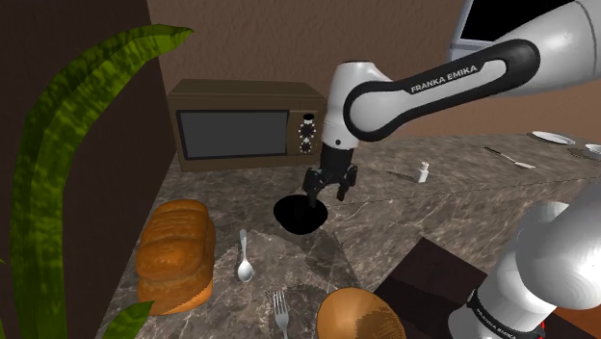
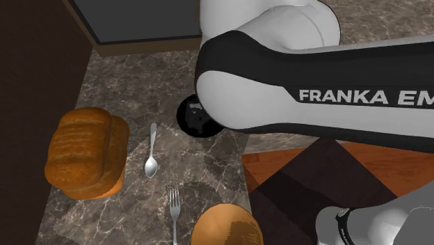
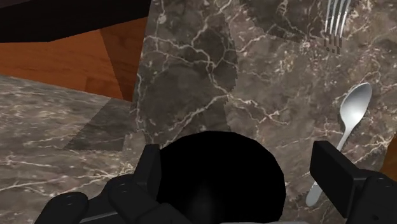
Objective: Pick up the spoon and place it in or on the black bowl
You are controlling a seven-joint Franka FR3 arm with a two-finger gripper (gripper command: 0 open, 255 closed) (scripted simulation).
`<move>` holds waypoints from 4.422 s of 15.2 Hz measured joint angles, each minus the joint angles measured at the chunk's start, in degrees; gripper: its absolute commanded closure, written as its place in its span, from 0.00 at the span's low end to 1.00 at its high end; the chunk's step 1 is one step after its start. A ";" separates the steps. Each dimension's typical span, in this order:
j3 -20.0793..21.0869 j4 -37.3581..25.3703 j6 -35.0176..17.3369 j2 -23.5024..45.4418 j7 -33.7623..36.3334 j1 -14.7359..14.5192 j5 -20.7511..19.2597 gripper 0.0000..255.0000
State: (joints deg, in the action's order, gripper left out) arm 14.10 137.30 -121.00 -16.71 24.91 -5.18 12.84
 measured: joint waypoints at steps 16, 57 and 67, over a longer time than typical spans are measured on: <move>4.07 -24.99 -11.82 36.11 22.65 -4.83 -6.19 0.00; 3.41 -34.16 -9.62 42.68 27.71 -7.52 -7.50 1.00; 3.80 -36.91 -3.35 39.06 28.20 -7.04 -6.90 1.00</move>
State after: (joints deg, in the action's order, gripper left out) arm 17.90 100.39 -124.35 22.35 53.11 -12.22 5.94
